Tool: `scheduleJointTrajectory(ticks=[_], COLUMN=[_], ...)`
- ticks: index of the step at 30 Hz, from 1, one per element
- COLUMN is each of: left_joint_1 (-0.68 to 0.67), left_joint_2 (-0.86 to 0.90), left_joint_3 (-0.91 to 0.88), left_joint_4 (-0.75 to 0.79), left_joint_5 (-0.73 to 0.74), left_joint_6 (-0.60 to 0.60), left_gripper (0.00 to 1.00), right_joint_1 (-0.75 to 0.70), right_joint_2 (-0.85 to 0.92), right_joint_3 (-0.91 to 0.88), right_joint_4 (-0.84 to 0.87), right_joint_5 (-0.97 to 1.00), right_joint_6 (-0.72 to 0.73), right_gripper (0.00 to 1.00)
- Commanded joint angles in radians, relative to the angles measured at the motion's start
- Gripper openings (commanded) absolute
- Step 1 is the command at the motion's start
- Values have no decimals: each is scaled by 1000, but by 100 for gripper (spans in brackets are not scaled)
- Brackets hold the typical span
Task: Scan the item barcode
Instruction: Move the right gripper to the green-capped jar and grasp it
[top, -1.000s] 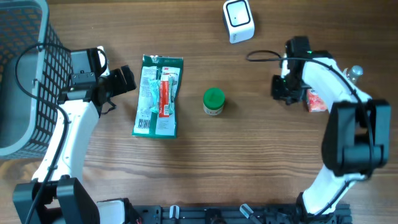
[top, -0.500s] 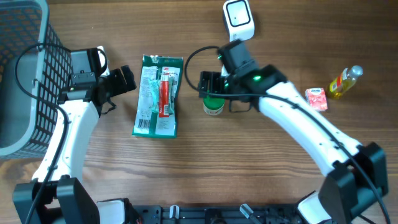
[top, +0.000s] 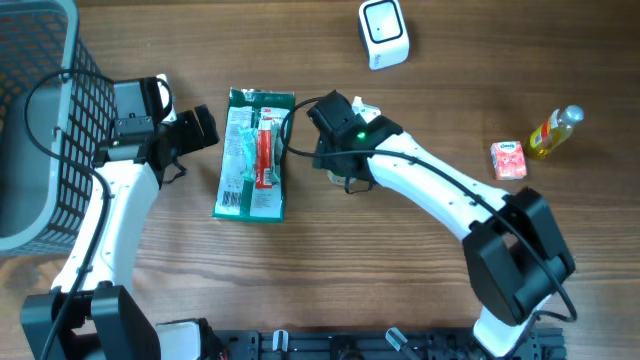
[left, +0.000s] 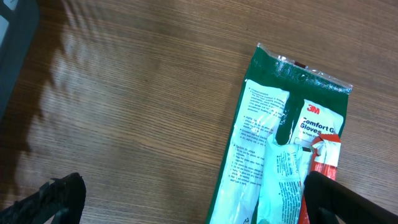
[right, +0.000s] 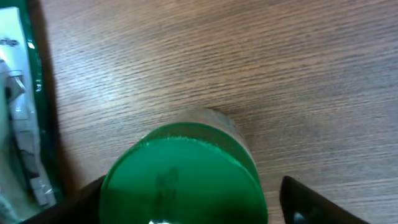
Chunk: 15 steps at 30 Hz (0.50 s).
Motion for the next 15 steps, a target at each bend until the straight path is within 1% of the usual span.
scheduleJointTrajectory(ticks=[1,3,7,9,13,14,15], left_joint_1=[6,6,6,6,6,6,6], left_joint_2=[-1,-1,-1,-1,-1,-1,-1], left_joint_3=[7,7,7,7,7,7,8], left_joint_4=[3,3,3,3,3,3,3], left_joint_5=[11,12,12,12,12,11,12], left_joint_6=[16,16,16,16,16,16,16], left_gripper=[100,100,100,100,100,100,100], right_joint_1=[1,-1,-10,-18,-59,-81,-97], right_joint_2=[27,27,27,27,27,27,27], right_joint_3=[6,6,6,6,6,6,6], right_joint_4=[-12,-18,-43,-76,-185,-214,-229], right_joint_5=[26,26,26,69,191,190,190], right_joint_6=[8,-24,-290,-388,-398,-437,-439], right_gripper=[80,79,71,71,72,72,72])
